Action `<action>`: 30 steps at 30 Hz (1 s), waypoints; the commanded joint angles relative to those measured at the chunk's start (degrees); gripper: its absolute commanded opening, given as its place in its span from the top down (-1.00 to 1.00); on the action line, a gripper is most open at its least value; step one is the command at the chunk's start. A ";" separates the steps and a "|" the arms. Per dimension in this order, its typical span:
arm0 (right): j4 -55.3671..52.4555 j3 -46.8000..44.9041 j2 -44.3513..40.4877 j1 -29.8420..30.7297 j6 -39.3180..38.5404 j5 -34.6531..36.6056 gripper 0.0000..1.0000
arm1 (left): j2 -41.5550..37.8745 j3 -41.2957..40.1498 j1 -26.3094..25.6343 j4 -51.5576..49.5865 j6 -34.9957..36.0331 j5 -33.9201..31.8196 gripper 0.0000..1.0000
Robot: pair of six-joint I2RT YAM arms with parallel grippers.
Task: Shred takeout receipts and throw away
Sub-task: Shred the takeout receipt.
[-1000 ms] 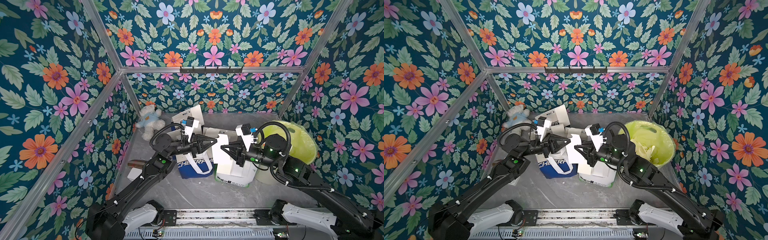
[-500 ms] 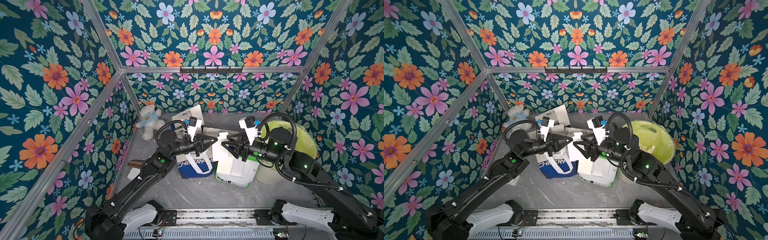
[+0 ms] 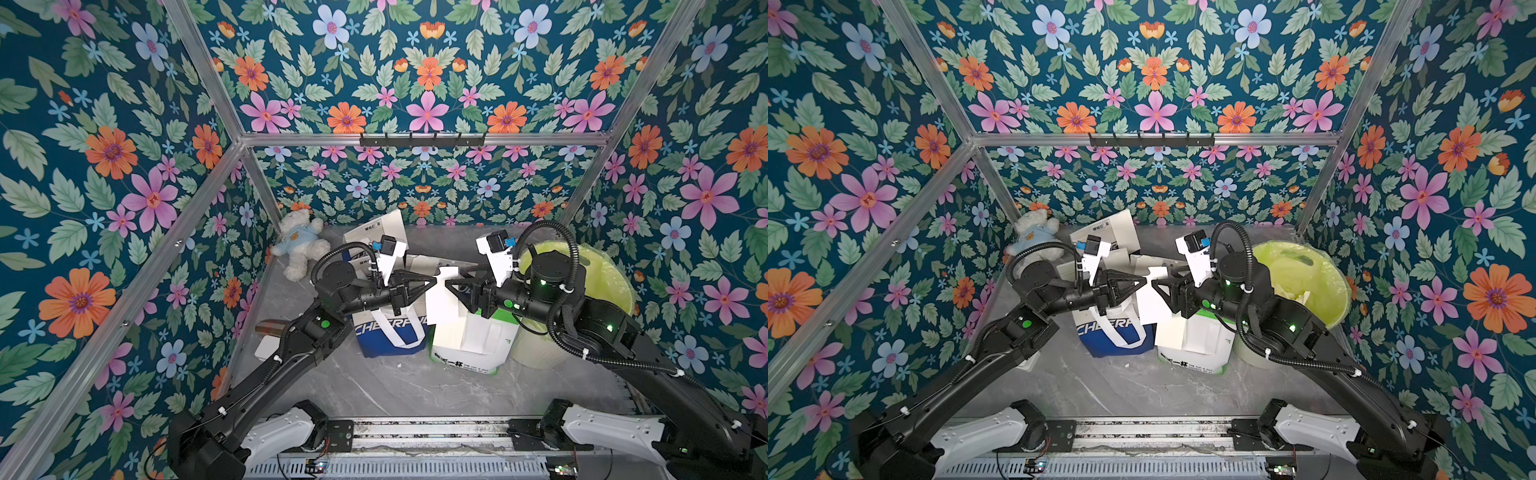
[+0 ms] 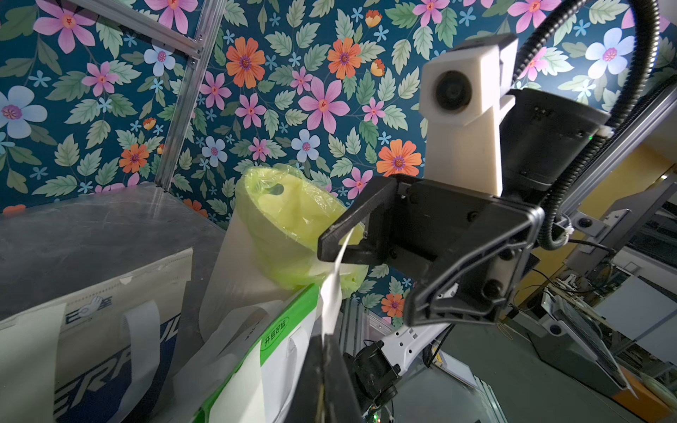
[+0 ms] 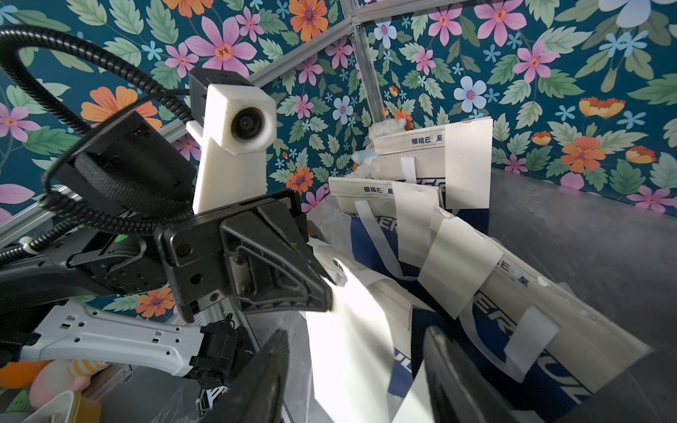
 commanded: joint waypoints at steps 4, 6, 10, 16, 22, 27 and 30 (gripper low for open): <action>-1.42 2.40 2.86 -0.98 -0.64 -4.27 -0.10 | 0.35 0.54 -0.44 0.84 0.59 -0.18 1.00; -1.49 3.14 3.87 -0.97 -0.63 -5.78 0.01 | 0.38 0.54 -0.57 0.86 0.67 -0.27 1.00; -1.63 4.31 5.44 -0.97 -0.46 -7.58 0.21 | 0.17 0.45 -0.70 0.79 0.84 -0.53 1.00; -2.18 4.54 5.47 -1.02 -0.14 -7.76 0.80 | 0.11 0.45 -0.91 0.35 1.44 -1.36 1.00; -4.92 5.77 6.15 -1.05 2.89 -4.23 1.00 | -0.88 0.06 -2.30 0.35 5.14 -6.41 1.00; -12.18 11.04 11.01 -0.98 8.58 2.37 1.00 | -2.66 -0.99 -7.05 0.65 12.99 -15.87 1.00; -15.24 12.84 13.39 -0.97 13.07 7.46 1.00 | -3.22 -1.76 -10.86 3.19 16.76 -20.99 1.00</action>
